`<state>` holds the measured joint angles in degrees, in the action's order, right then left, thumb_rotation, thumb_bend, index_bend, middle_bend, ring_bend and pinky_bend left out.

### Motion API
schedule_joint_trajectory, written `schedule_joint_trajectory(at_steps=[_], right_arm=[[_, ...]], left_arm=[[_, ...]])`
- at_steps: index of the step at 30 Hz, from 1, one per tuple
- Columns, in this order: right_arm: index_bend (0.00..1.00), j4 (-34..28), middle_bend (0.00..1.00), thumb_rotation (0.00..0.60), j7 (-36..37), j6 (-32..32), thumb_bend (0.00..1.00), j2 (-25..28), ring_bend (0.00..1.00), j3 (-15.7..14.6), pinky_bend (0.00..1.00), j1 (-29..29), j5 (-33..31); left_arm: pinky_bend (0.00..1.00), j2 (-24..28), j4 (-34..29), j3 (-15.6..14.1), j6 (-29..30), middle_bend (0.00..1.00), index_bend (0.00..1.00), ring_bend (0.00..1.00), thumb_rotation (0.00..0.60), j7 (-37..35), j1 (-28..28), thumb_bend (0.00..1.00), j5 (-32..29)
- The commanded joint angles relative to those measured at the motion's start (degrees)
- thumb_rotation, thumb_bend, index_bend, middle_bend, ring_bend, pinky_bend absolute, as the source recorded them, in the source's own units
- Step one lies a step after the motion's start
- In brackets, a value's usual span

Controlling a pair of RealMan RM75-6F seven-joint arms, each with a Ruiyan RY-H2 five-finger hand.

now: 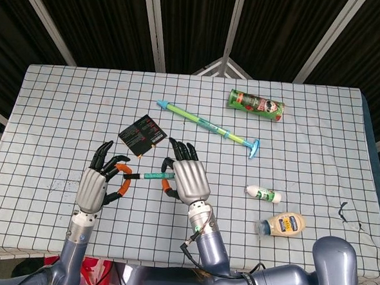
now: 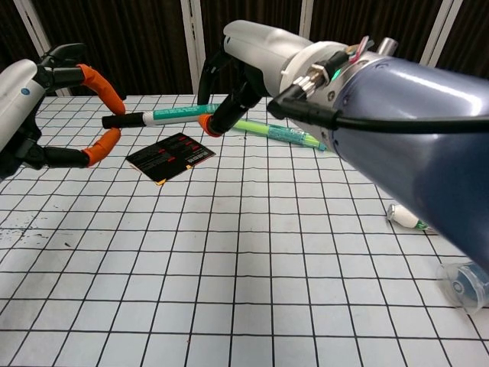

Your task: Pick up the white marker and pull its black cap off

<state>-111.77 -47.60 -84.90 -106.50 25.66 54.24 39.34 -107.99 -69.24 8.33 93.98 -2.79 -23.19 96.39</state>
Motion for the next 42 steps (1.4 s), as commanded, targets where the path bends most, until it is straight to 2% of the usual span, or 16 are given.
schedule_joint_trajectory(at_steps=[1, 18, 29, 38, 42], right_arm=[[0.68, -0.09, 0.03, 0.600, 0.19, -0.01, 0.42, 0.15, 0.08, -0.09, 0.00, -0.13, 0.04], [0.68, 0.27, 0.03, 0.600, 2.12, 0.81, 0.42, 0.94, 0.08, -0.36, 0.00, -0.90, -0.26], [0.68, 0.89, 0.03, 0.600, 3.96, 1.17, 0.42, 2.33, 0.08, -0.67, 0.00, -2.24, -0.42], [0.69, 3.35, 0.03, 0.600, 7.52, 3.30, 0.42, 3.77, 0.08, -3.44, 0.00, -4.73, 0.07], [0.69, 4.84, 0.03, 0.600, 9.90, 4.72, 0.42, 3.97, 0.08, -5.85, 0.00, -6.18, 1.47]], left_arm=[[0.08, -0.12, 0.13, -0.01, 0.12, 0.34, 0.55, 0.03, 0.600, -0.11, 0.00, 0.54, -0.07], [0.08, 0.41, 1.09, -0.10, 2.66, 0.35, 0.57, 0.03, 0.600, -2.60, 1.13, 0.55, -0.54], [0.08, 1.53, 3.46, -0.60, 5.32, 0.35, 0.57, 0.03, 0.600, -6.79, 3.48, 0.55, -1.54], [0.08, 4.85, 7.40, -1.98, 5.72, 0.34, 0.58, 0.03, 0.600, -9.79, 7.62, 0.55, -4.56], [0.08, 5.29, 11.02, -1.95, 4.22, 0.34, 0.58, 0.03, 0.600, -12.40, 8.75, 0.55, -6.64]])
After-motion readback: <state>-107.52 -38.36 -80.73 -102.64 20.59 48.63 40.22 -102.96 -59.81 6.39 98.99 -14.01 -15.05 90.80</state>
